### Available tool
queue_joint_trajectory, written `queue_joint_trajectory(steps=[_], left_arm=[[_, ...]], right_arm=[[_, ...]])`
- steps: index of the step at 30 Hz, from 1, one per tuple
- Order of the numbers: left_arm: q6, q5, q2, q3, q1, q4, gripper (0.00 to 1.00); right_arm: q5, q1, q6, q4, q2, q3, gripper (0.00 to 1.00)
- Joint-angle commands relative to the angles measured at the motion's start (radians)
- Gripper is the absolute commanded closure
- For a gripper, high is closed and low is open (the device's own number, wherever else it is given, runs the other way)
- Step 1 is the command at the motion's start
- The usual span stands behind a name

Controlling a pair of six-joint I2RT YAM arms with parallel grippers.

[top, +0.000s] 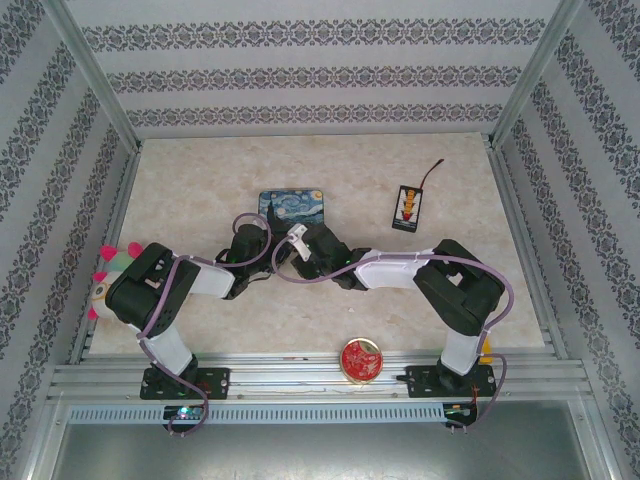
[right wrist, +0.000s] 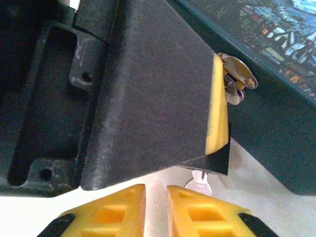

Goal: Unlock the padlock with the key

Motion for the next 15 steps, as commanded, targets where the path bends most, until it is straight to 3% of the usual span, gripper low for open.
queue_joint_trajectory(steps=[1,7,15], left_arm=[[0.006,0.097,-0.012,0.023,-0.008,0.004,1.00],[0.015,0.102,-0.014,0.023,-0.008,-0.002,1.00],[0.016,0.114,-0.009,0.018,-0.009,0.011,0.98]], right_arm=[[0.042,-0.045,0.009,0.038,0.032,0.018,0.87],[-0.148,-0.088,0.067,0.070,0.008,0.000,1.00],[-0.459,-0.193,0.198,0.167,0.024,-0.012,1.00]])
